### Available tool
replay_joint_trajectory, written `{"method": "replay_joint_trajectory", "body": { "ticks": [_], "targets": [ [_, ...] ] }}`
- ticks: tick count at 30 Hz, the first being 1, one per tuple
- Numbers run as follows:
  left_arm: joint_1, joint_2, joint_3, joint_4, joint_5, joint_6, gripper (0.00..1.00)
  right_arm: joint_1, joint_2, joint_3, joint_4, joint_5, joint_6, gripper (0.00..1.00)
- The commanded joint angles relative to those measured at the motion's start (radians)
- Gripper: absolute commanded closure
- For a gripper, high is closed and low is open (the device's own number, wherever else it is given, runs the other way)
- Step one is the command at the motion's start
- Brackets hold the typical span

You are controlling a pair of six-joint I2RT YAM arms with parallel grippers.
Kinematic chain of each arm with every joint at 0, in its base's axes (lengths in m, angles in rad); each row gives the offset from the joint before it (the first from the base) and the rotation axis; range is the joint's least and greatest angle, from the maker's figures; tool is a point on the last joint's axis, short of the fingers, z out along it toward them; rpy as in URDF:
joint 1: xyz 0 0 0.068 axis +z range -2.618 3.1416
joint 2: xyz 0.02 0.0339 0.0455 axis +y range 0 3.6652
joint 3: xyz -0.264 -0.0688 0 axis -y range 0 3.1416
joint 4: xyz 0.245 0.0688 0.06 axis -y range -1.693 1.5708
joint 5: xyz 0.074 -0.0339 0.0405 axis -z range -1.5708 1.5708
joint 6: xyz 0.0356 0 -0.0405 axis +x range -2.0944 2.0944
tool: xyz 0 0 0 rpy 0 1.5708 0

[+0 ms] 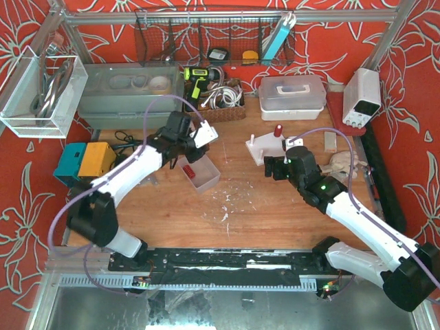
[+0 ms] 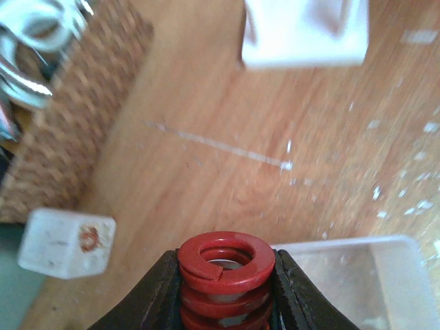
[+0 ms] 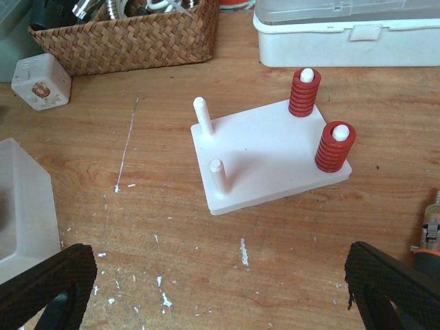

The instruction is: Install the large spring

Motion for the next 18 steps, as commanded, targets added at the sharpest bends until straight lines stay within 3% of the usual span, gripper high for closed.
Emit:
{"method": "replay_joint_trajectory", "body": {
  "ticks": [1,7,10,14,18],
  "targets": [
    [-0.004,-0.184,-0.113,0.213,0.146,-0.092,0.87,0.005,-0.023,-0.006,-0.002,0.001,0.019,0.01],
    [-0.06,-0.415,-0.341,0.527,0.263,-0.279,0.87,0.0,0.019,0.085,-0.084,-0.108,0.0,0.01],
    [-0.161,-0.508,-0.473,0.688,0.175,-0.318,0.9,-0.001,0.038,0.143,-0.136,-0.251,-0.006,0.07],
    [-0.252,-0.567,-0.64,0.893,0.106,-0.369,0.92,-0.001,0.065,0.2,-0.185,-0.486,-0.021,0.21],
    [-0.298,-0.559,-0.693,0.931,0.055,-0.358,0.92,0.003,0.095,0.266,-0.248,-0.65,-0.037,0.29]
  ]
}}
